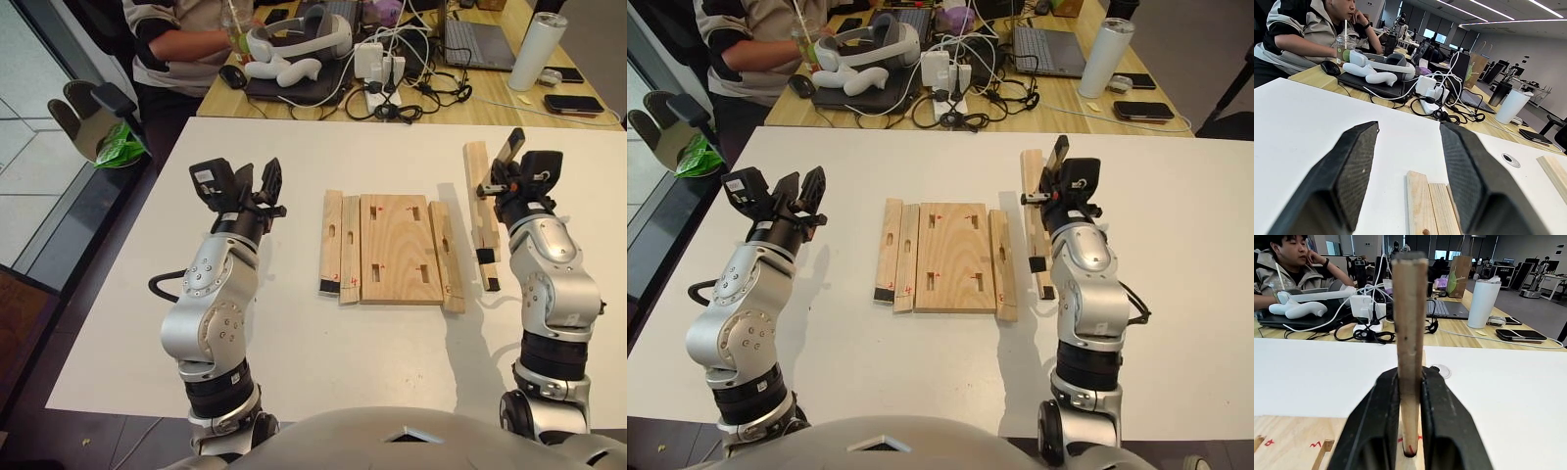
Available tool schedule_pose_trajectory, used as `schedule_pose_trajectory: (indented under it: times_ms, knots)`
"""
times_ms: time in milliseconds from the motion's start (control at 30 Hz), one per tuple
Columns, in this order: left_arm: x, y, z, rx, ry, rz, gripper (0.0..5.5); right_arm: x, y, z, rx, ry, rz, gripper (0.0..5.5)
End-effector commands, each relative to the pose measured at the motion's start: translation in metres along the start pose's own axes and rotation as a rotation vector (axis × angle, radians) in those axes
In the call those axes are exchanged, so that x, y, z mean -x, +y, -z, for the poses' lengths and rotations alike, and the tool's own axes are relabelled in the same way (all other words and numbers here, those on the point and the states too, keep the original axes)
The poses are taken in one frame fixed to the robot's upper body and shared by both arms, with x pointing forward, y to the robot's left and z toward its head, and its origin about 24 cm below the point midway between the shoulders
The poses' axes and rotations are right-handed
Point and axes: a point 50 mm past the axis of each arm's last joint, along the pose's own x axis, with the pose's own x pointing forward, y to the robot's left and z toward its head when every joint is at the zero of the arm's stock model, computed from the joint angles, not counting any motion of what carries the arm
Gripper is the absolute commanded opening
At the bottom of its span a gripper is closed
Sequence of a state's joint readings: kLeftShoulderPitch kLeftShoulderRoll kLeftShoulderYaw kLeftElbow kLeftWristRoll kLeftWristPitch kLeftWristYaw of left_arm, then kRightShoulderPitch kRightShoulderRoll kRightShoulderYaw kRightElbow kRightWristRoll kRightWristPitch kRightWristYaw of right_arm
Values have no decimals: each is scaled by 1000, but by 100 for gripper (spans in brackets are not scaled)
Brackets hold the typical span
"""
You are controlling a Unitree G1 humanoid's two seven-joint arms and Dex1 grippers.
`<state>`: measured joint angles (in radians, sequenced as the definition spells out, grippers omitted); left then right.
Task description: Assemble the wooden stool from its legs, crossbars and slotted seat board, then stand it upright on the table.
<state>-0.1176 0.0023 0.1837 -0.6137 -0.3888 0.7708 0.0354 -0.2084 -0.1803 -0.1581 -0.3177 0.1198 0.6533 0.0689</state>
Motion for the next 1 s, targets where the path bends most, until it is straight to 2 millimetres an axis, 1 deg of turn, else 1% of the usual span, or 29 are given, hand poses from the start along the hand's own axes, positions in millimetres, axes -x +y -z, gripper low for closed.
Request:
schedule_pose_trajectory:
  times_ms: [33, 67, 100, 133, 300, 400, 467, 633, 733, 767, 833, 867, 933, 967, 1000]
  knots:
    - [-2, 0, -1, -8, 0, 4, 231, 5, -6, 27, 1, 71, -1, 40]
    - [-2, 0, -1, -8, 0, 6, 231, 8, -11, 40, 8, 113, 8, 40]
    - [-1, 0, -1, -8, 0, 6, 231, 10, -15, 48, 13, 138, 14, 40]
    - [-1, 0, -1, -8, 0, 7, 231, 10, -18, 51, 13, 142, 14, 40]
    - [-4, -3, -2, -12, 0, 20, 231, -4, -14, 40, 15, 62, -11, 40]
    - [-5, -5, -3, -18, -2, 34, 231, -13, -8, 26, 4, -18, -18, 40]
    - [-6, -5, -3, -22, 1, 38, 231, -17, -5, 20, -8, -65, -26, 40]
    - [-6, -5, -4, -25, 0, 41, 231, -22, 1, 17, -34, -134, -29, 40]
    - [-5, -6, -4, -22, 1, 45, 231, -24, 3, 22, -43, -147, -35, 40]
    - [-5, -6, -4, -21, 1, 46, 231, -25, 3, 26, -45, -143, -38, 40]
    - [-5, -7, -4, -19, 4, 49, 231, -26, 2, 50, -31, -73, -42, 40]
    - [-5, -7, -4, -19, 6, 52, 231, -26, 0, 76, -25, 37, -55, 40]
    - [-5, -8, -3, -19, 13, 64, 231, -17, -7, 123, -12, 245, -67, 40]
    - [-5, -9, -3, -19, 16, 71, 231, -12, -12, 138, -4, 297, -62, 40]
    - [-5, -9, -3, -20, 17, 75, 231, -9, -17, 145, -7, 313, -54, 40]
